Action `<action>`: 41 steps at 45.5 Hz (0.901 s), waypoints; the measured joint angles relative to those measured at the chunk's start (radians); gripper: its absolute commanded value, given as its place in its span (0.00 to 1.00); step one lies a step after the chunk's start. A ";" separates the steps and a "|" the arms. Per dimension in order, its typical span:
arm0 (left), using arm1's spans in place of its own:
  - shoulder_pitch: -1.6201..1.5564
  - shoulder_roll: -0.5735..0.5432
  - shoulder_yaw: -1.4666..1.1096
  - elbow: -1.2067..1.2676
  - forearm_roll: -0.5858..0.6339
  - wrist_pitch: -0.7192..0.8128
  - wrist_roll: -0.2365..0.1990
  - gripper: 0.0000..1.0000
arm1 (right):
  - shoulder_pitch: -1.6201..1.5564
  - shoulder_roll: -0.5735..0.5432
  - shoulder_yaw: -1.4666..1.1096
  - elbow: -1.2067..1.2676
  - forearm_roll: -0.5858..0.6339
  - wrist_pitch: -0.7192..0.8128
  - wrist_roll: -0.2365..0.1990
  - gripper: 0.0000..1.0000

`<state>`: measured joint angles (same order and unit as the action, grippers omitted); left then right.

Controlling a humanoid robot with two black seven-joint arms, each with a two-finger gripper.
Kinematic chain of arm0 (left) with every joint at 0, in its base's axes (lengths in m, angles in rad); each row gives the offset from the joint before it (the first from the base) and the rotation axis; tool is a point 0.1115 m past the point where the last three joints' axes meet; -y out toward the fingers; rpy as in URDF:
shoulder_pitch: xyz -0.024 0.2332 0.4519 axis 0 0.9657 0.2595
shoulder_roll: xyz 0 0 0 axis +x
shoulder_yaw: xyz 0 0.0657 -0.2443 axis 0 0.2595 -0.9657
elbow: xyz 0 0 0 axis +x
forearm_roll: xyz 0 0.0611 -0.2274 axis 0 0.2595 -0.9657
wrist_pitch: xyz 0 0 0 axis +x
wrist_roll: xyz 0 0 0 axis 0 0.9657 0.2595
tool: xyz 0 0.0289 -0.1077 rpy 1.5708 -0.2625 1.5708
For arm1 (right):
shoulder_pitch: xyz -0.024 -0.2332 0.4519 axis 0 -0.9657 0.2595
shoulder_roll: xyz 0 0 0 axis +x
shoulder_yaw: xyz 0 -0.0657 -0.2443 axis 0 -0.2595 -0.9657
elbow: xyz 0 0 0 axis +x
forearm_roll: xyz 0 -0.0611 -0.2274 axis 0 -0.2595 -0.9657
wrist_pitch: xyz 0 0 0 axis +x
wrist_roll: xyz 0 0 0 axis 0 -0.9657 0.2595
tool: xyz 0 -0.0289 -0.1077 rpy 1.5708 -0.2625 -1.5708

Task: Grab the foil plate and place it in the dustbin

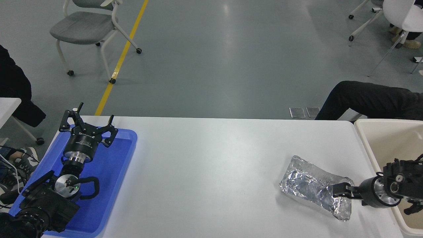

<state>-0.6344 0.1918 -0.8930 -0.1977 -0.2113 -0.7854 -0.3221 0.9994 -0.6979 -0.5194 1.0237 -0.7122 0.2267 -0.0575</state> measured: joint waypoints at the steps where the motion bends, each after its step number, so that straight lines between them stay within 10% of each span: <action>1: 0.000 0.000 0.000 0.000 0.000 0.000 0.000 1.00 | -0.003 0.002 0.000 -0.002 0.000 -0.001 0.000 0.55; 7: 0.000 0.000 0.000 0.000 0.000 0.000 0.000 1.00 | -0.017 0.010 0.002 -0.011 0.000 -0.010 0.000 0.36; 10: 0.000 0.000 0.000 0.000 0.000 0.000 0.000 1.00 | -0.022 0.012 0.003 -0.015 0.000 -0.015 0.000 0.00; 41: -0.001 0.000 0.000 0.000 0.000 0.000 0.000 1.00 | 0.053 -0.060 -0.025 0.021 0.000 0.010 0.007 0.00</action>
<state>-0.6358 0.1918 -0.8926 -0.1978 -0.2111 -0.7854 -0.3221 1.0522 -0.7582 -0.5444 1.0445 -0.7120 0.2366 -0.0506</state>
